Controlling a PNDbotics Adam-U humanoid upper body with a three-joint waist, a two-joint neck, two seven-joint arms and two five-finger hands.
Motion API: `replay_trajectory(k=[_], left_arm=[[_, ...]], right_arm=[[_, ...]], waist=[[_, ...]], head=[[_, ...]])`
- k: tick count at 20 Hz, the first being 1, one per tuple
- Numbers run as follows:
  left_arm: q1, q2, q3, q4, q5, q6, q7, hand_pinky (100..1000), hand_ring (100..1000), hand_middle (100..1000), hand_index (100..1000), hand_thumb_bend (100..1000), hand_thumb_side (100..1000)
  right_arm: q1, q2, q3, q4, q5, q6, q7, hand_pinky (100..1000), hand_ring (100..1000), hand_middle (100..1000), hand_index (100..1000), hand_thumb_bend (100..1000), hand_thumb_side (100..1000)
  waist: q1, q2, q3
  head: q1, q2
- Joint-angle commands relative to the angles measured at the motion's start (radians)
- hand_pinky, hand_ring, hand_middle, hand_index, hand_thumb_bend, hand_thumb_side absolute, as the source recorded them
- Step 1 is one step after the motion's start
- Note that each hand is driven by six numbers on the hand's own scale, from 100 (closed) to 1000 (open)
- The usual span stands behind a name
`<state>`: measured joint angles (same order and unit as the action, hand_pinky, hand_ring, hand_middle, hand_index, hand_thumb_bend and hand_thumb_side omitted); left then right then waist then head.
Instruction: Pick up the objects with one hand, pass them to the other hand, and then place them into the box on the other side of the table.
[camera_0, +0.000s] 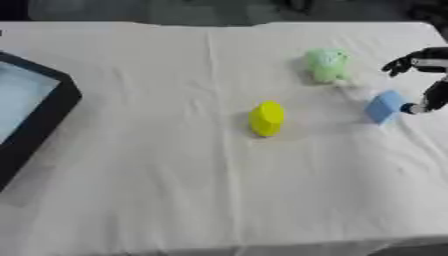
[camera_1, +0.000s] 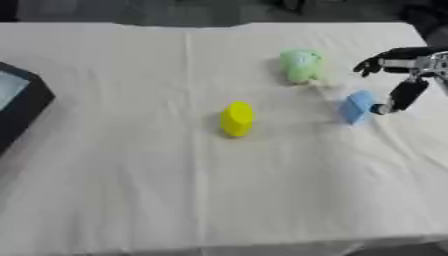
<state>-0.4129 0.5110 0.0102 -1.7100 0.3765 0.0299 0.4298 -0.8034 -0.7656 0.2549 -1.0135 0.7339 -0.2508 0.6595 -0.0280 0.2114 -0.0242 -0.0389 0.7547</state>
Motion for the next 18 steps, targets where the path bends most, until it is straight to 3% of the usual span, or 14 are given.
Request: replay_trajectory(k=[1, 18], left_arm=[[-0.012, 0.021, 0.011, -0.01, 0.002, -0.002, 0.004, 832, 1000, 965, 807, 117, 833], [-0.012, 0.015, 0.013, -0.008, 0.007, -0.003, 0.003, 834, 1000, 964, 804, 115, 836]], right_arm=[[-0.026, -0.013, 0.002, 0.019, 0.014, -0.02, 0.001, 967, 930, 848, 965, 361, 100], [-0.064, 0.032, -0.002, 0.13, 0.138, -0.063, -0.021, 975, 937, 854, 967, 375, 100]], waist=[[0.013, -0.001, 0.001], [0.024, 0.004, 0.007]], head=[[-0.005, -0.005], [-0.013, -0.018]])
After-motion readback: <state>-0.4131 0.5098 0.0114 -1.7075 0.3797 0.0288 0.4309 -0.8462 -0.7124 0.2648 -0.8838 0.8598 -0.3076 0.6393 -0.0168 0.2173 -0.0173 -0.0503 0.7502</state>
